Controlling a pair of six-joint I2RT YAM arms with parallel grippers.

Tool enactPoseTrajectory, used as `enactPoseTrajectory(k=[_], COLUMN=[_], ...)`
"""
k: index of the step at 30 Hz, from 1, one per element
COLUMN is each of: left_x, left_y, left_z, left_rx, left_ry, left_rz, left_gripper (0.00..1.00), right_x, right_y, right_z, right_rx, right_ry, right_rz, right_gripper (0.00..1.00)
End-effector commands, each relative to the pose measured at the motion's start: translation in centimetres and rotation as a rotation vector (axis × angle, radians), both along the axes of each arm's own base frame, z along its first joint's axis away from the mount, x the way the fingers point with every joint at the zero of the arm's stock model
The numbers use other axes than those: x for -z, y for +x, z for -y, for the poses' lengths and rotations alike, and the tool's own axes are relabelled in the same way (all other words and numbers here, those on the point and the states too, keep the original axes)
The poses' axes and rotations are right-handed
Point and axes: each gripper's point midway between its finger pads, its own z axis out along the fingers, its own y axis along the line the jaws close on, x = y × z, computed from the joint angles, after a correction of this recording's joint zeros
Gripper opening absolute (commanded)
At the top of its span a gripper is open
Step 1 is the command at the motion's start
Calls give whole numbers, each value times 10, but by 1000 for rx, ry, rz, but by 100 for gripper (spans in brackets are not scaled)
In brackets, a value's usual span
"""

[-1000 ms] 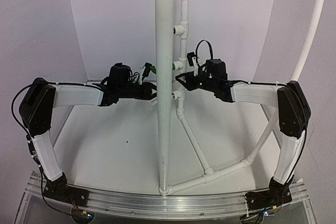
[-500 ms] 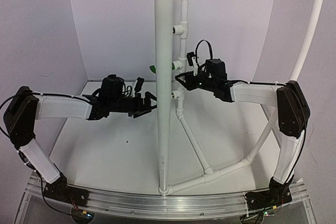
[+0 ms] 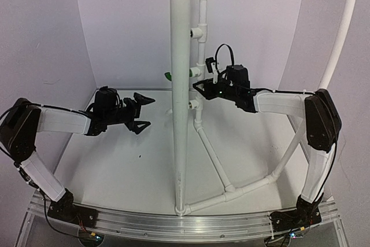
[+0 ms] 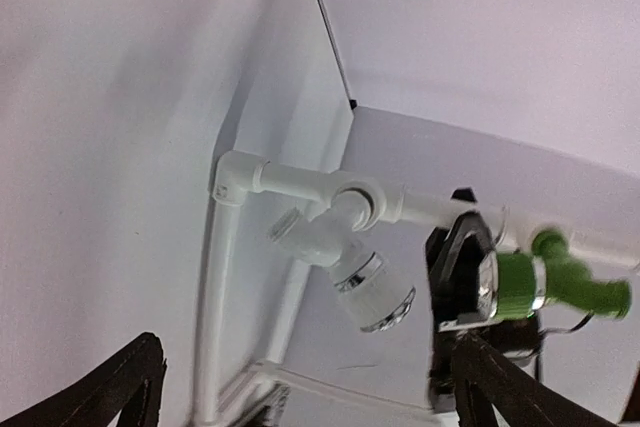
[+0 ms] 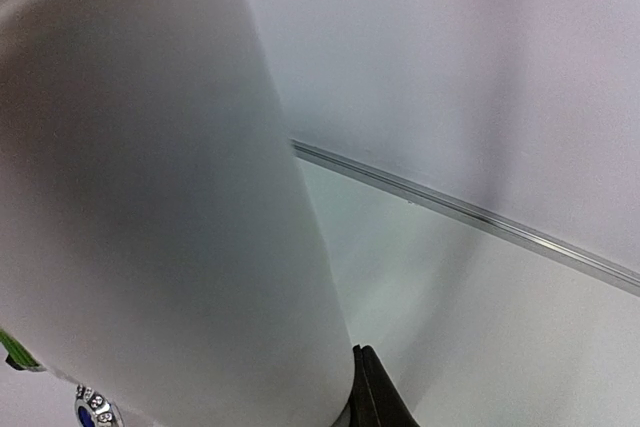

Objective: Install the water faucets

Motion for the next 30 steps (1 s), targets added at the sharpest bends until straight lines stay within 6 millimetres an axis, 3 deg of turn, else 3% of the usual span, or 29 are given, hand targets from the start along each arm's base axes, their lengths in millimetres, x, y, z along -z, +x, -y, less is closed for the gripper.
enactPoseTrajectory(k=[1, 9, 19, 22, 27, 30], left_x=[-20, -38, -12, -12, -33, -31], left_y=[13, 38, 55, 55, 54, 55], left_z=[16, 46, 71, 74, 78, 77], left_rx=[-60, 1, 62, 74, 113, 111], left_ry=[-369, -466, -527, -517, -459, -433], left_rz=[-143, -152, -185, -162, -46, -22], left_gripper=[100, 100, 92, 84, 68, 59], right_x=[-15, -14, -16, -16, -14, -13], right_y=[-34, -36, -36, -36, -35, -35], right_z=[-40, -38, -39, -38, -38, -39], right_rx=[-170, -173, -176, -174, -174, -176], right_ry=[134, 126, 129, 128, 127, 128], right_rz=[-101, -96, -96, -94, -98, -100], right_gripper=[0, 0, 0, 0, 0, 0])
